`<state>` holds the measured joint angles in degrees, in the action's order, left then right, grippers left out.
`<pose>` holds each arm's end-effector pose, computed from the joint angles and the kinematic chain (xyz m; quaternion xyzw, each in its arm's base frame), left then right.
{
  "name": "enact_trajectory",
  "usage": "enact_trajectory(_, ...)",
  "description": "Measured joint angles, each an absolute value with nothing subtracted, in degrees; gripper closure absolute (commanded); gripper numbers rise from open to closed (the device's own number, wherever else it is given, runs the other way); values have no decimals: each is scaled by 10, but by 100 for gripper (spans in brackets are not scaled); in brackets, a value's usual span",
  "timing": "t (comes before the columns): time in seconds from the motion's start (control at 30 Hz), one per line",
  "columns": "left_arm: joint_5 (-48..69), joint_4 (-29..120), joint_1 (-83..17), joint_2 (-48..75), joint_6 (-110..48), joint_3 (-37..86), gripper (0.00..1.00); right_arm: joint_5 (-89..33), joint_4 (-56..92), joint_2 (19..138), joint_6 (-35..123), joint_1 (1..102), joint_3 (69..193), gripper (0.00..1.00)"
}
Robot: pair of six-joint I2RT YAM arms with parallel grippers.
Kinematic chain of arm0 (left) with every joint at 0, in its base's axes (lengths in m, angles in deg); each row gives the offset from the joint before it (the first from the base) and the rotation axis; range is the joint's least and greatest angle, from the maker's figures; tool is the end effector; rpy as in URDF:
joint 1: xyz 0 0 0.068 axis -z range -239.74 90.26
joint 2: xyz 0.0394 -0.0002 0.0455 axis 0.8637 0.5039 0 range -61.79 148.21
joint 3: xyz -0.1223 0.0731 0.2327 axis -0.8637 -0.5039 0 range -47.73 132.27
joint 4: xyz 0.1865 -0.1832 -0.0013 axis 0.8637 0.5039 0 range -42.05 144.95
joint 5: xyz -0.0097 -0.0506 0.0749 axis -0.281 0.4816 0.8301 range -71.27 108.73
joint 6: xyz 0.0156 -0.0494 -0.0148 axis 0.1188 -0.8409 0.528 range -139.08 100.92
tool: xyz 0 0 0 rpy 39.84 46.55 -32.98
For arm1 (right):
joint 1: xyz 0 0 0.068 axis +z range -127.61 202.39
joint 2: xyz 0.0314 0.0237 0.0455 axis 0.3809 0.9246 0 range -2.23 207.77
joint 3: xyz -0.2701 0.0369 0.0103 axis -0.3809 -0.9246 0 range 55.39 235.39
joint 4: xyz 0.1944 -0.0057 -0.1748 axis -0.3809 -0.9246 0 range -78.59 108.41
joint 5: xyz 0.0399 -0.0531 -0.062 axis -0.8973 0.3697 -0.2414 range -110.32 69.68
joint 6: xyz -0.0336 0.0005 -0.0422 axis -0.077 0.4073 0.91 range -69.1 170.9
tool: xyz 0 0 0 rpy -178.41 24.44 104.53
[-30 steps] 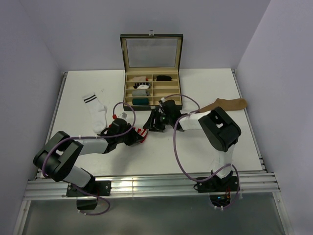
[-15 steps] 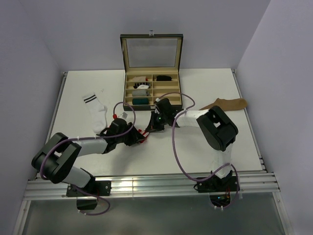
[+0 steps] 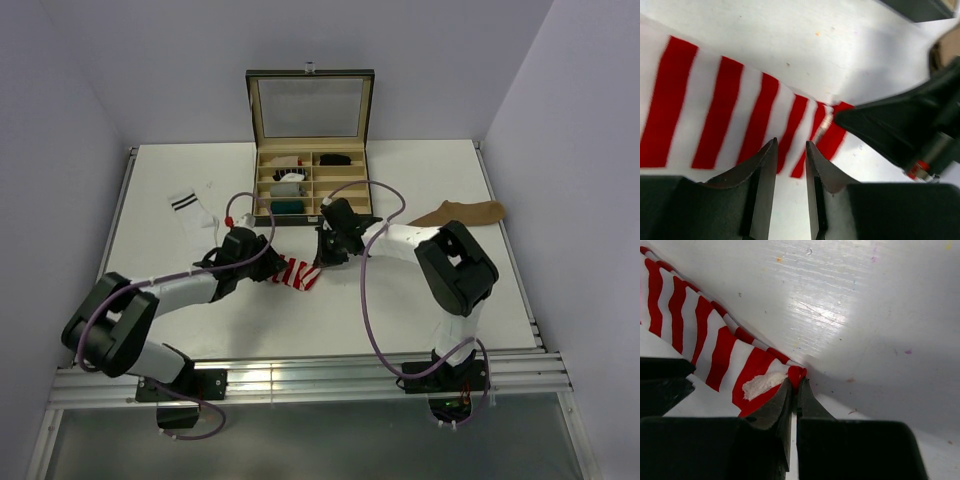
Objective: Roll the socks
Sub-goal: Roll the sock at the center of the board.
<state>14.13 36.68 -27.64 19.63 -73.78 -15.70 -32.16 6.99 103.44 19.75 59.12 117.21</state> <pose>0.2288 -0.1469 0.1602 -0.1588 0.8846 -0.3265 0.2928 0.2934 0.2281 0.1517 -0.0769 0.9467 0.2474 0.1913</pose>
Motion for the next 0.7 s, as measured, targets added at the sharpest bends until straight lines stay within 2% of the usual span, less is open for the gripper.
enact_trajectory(0.23,140,377,-283,299,-718,-100,68,-289,32,1026,229,591,1181,100)
enact_trajectory(0.7,123,376,-290,378,-695,-13,67,-269,-25,1017,302,595,1198,100)
